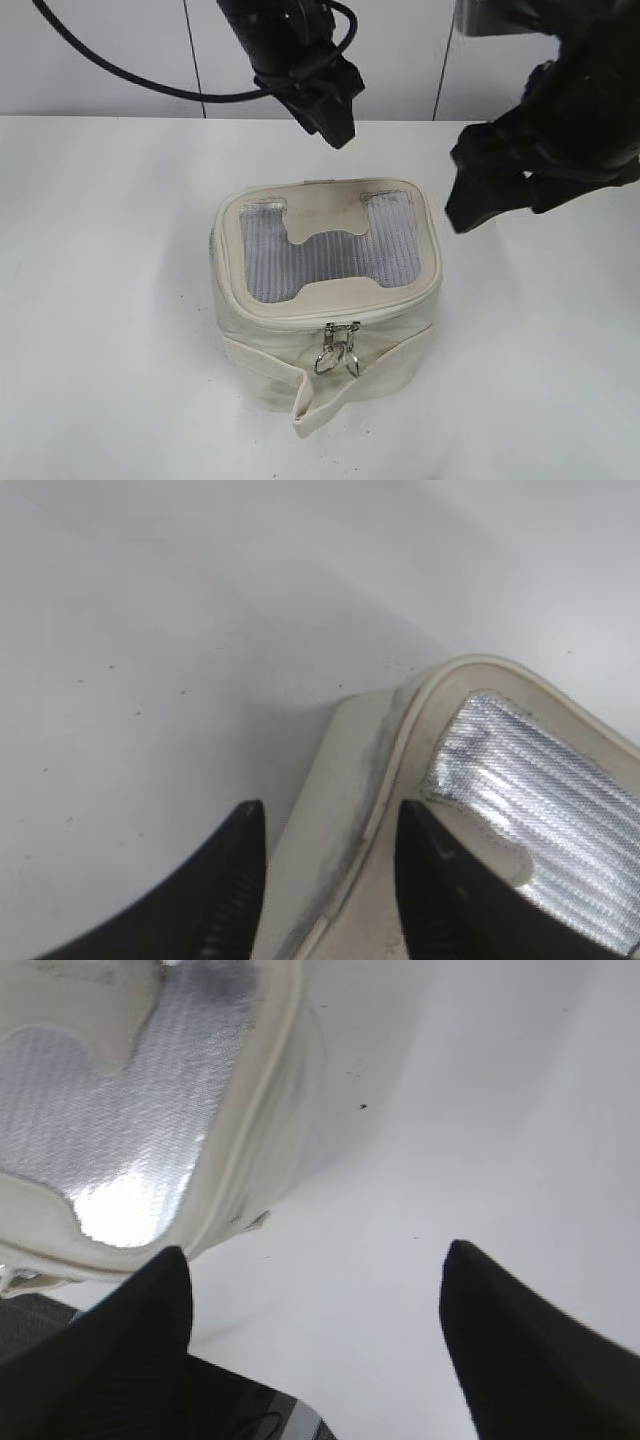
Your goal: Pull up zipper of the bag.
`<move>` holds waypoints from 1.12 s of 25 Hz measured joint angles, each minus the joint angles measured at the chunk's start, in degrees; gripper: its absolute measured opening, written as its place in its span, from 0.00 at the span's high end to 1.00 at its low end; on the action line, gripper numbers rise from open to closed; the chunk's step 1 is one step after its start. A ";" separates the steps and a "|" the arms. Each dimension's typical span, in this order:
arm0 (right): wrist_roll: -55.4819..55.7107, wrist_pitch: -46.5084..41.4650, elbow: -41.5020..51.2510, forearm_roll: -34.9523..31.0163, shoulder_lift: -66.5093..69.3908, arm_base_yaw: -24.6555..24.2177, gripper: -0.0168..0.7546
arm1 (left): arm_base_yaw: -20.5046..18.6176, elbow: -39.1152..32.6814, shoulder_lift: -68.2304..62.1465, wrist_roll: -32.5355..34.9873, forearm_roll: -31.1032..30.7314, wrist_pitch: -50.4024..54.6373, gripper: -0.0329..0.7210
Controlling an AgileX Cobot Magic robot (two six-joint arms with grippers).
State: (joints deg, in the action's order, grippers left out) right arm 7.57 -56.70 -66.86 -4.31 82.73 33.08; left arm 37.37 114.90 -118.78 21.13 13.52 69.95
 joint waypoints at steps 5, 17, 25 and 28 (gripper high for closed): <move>-1.18 0.00 0.00 0.11 -0.12 -9.12 0.21 | -2.16 0.05 3.87 -6.37 -7.32 0.07 0.51; -3.39 -3.16 0.00 3.29 -1.09 -26.99 0.21 | -20.66 -9.00 22.12 -20.22 -15.01 -0.05 0.52; -1.43 -7.03 1.13 8.30 -7.22 -27.56 0.21 | -30.52 -31.61 41.86 -22.64 -15.45 0.07 0.52; -1.43 -7.32 4.49 8.19 -11.59 -27.56 0.22 | -30.89 -41.95 51.51 -22.89 -15.25 0.13 0.52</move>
State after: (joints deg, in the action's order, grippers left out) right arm 6.14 -64.01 -62.36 3.89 71.14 5.52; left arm 6.48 72.95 -67.27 -1.76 -1.73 70.08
